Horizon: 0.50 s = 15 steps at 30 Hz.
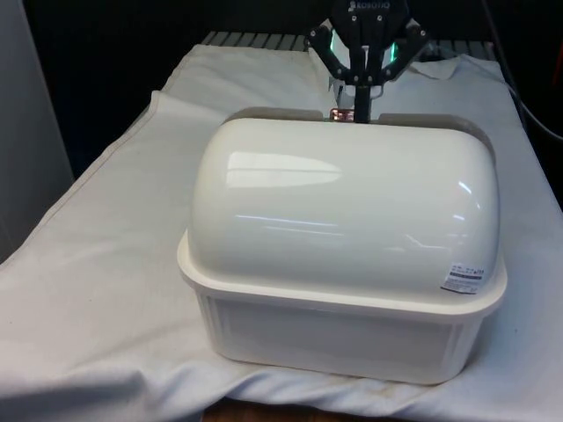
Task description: Open the lid, then close it.
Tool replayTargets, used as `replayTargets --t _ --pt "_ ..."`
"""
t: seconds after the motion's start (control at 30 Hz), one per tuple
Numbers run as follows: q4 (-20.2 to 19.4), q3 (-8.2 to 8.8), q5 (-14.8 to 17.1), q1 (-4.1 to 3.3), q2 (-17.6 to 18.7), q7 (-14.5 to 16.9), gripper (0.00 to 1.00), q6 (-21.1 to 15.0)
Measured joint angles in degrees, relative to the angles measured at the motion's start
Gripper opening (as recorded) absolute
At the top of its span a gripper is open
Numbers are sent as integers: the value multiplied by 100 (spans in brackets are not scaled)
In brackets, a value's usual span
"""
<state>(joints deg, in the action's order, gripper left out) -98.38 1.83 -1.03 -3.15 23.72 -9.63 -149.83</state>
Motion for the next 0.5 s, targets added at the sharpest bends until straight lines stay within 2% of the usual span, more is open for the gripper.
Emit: replayTargets --t 0.5 --pt "-430 -69 0 -11 -304 -206 0 395"
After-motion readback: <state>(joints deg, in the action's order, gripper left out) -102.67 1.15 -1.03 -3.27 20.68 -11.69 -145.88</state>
